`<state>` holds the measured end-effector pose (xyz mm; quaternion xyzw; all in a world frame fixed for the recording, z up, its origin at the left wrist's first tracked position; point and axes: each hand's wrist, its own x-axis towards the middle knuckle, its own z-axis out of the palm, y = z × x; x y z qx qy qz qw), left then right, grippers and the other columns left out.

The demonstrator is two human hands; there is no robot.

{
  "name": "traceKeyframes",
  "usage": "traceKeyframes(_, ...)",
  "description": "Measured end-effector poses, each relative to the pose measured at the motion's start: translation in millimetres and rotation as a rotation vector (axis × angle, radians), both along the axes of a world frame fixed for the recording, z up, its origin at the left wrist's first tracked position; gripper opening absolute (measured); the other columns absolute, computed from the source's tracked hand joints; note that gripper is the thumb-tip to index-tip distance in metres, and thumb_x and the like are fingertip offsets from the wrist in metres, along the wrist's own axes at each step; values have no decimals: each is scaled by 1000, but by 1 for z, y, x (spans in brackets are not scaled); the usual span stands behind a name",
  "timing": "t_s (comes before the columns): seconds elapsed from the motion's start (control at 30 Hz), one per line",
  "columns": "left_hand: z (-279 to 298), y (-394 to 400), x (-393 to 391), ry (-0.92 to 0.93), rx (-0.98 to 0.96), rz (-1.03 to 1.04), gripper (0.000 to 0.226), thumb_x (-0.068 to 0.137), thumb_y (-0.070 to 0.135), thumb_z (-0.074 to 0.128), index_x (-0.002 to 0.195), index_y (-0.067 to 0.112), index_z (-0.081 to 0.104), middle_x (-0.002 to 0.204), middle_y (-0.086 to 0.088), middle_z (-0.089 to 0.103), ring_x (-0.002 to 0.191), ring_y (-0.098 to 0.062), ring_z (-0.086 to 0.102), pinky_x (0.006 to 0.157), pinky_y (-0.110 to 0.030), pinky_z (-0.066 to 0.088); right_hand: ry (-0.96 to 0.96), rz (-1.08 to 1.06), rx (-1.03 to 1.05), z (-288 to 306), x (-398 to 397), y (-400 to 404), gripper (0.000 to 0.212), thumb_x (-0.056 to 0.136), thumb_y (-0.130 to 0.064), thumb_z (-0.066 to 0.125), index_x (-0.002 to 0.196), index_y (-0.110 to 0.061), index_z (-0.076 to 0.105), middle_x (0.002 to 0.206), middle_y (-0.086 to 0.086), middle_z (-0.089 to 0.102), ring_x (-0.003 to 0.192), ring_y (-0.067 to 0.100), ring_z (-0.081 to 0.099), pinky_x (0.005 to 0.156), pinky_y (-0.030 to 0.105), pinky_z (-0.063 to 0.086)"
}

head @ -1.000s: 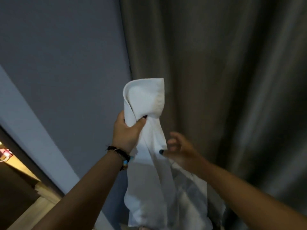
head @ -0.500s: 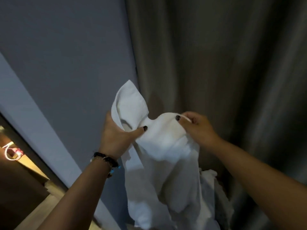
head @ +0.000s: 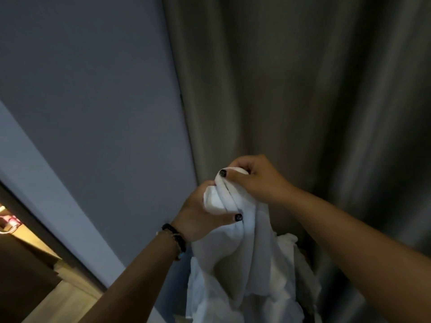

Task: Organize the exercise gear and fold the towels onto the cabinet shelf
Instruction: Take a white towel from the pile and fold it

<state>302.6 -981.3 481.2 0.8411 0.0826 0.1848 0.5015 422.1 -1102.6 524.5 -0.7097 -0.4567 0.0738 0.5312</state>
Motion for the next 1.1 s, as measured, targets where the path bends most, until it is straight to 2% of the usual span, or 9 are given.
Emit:
traceKeyframes(0.1,-8,-6,7,17,-46,95,46,72,13,83,111,8,59,103,-2,66,92,-12,63,78,-21,53,39,14,-8,-4,-1,-2,18,89,-16,66,82,0,71,81,18,70,71,12,60,66,29,48)
traceKeyframes(0.2,-8,-5,12,7,-102,234,19,80,9,75,92,6,60,85,-2,61,78,-13,57,66,-25,49,97,2,23,-10,0,-6,15,90,-13,65,77,-5,69,69,5,66,64,2,56,61,19,45)
traceKeyframes(0.33,8,8,13,-180,-332,445,17,85,0,65,84,11,53,80,-5,57,74,-16,55,61,-23,49,200,-41,26,-30,10,-18,9,84,-16,72,79,-10,68,64,-6,57,58,1,49,57,14,40)
traceKeyframes(0.47,31,20,5,-311,-501,485,9,90,1,60,95,5,54,87,-13,57,79,-23,57,69,-34,50,82,-65,-224,-72,11,-25,29,85,-18,71,81,10,65,69,8,51,62,12,46,54,21,33)
traceKeyframes(0.67,42,50,-24,-351,-613,616,9,84,4,64,84,12,61,78,-6,62,68,-17,60,65,-33,51,238,-245,-187,-100,24,-26,30,96,-13,56,85,14,61,72,24,56,71,18,48,64,29,37)
traceKeyframes(0.73,37,58,-34,-338,-510,677,12,81,4,70,78,13,62,73,-2,64,66,-14,61,66,-34,51,255,-292,-151,-93,27,-22,27,97,-12,53,88,12,63,78,29,59,71,16,50,60,26,39)
traceKeyframes(0.93,22,52,-42,-197,-205,493,45,64,11,89,103,13,67,87,0,68,73,0,64,64,-16,54,122,-180,12,-26,19,-3,13,91,-5,60,87,2,70,79,7,62,63,-2,52,58,7,40)
traceKeyframes(1.03,19,35,-32,-122,-218,243,58,61,2,88,112,17,64,105,-3,70,87,-2,67,74,-19,56,-14,-44,-6,-1,4,8,12,87,-3,65,77,3,69,72,11,60,61,2,51,59,14,39)
traceKeyframes(1.1,16,23,-23,-95,-172,139,50,62,6,89,100,30,67,98,8,72,86,5,66,72,-14,53,-34,10,4,6,-4,15,9,85,-4,68,82,4,71,73,13,64,66,7,54,62,19,42)
